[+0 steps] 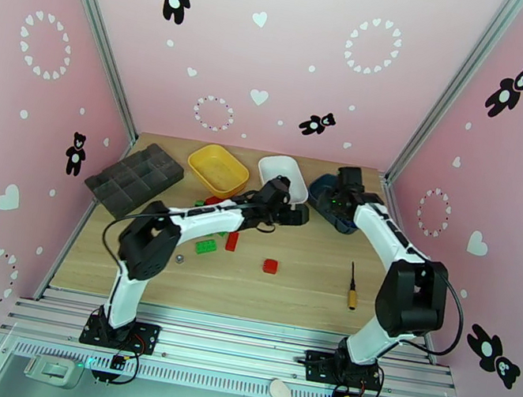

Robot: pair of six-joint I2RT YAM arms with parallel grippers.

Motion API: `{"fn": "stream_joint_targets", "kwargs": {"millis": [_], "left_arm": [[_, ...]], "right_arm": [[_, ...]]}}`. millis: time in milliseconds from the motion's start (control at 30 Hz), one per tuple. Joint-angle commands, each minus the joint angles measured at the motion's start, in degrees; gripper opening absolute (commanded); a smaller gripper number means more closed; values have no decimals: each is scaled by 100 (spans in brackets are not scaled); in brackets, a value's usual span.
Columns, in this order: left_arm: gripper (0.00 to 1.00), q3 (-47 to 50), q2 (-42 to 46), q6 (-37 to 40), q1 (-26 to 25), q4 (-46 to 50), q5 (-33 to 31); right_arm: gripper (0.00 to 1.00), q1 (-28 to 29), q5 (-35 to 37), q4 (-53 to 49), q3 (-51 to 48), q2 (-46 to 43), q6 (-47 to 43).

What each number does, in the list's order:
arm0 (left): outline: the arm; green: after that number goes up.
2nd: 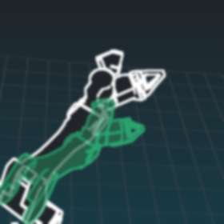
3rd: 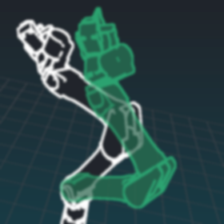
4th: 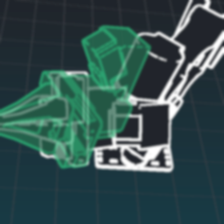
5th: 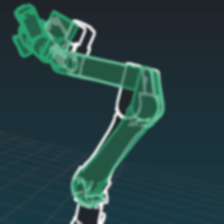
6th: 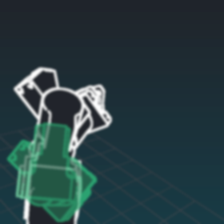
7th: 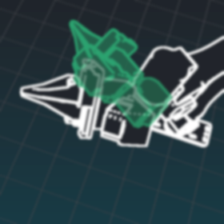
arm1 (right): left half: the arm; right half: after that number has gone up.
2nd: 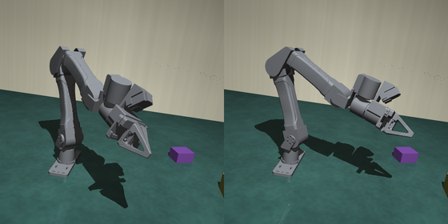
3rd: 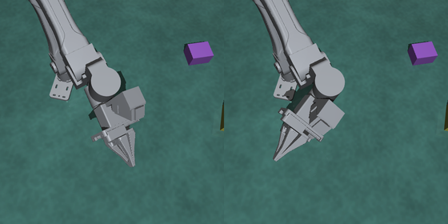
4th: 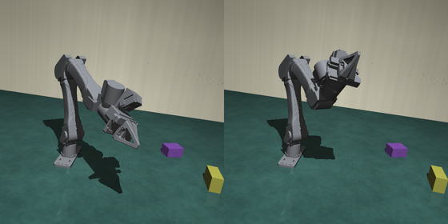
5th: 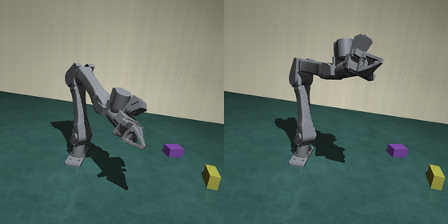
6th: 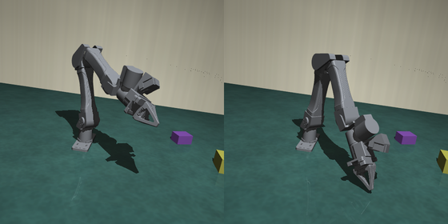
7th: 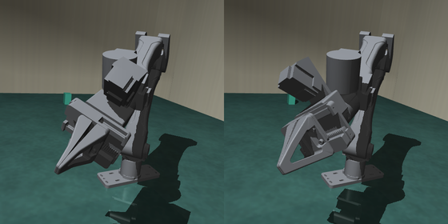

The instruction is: Sort the legos into containers by color

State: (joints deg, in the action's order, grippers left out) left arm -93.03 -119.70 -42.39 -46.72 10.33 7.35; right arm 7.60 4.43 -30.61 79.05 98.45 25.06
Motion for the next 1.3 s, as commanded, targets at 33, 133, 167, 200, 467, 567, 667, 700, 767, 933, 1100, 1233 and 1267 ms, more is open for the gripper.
{"fn": "stream_joint_targets", "kwargs": {"millis": [33, 133, 167, 200, 467, 567, 667, 700, 767, 933, 1100, 1233, 1267], "left_arm": [[95, -399, -160, 170, -39, 467, 150], [95, -328, -86, 220, -36, 537, 72], [95, -268, -40, 238, -34, 557, 41], [95, -192, 17, 268, -35, 563, 0], [95, 542, 636, 423, -39, 714, -514], [95, 903, 955, 455, -35, 741, -736], [95, 1416, 1380, 484, -33, 740, -1046], [95, 1611, 1554, 471, -26, 735, -1165], [95, 1982, 1876, 443, 9, 721, -1333], [95, 2787, 2634, 369, 93, 773, -1727], [96, 3587, 3289, 203, 314, 705, -1832], [97, 4047, 3751, 111, 461, 678, -1867], [97, 4119, 3833, 115, 477, 697, -1899]], "right_arm": [[45, -224, 65, -141, 552, 516, -36], [50, -335, 98, -250, 907, 888, -67], [54, -354, 96, -295, 1021, 1004, -69], [57, -364, 98, -326, 1109, 1078, -80], [70, -250, -46, -184, 742, 703, -34], [72, -49, -62, -102, 336, 312, -36], [74, 222, -118, -23, -131, -125, -2], [75, 339, -109, -6, -305, -288, 28], [76, 614, -84, 59, -635, -545, 59], [78, 1488, 128, 90, -1259, -983, 249], [80, 2449, 276, 194, -1740, -1005, 565], [82, 3107, 516, 273, -1981, -805, 879], [82, 3255, 543, 307, -2036, -738, 943]]}}
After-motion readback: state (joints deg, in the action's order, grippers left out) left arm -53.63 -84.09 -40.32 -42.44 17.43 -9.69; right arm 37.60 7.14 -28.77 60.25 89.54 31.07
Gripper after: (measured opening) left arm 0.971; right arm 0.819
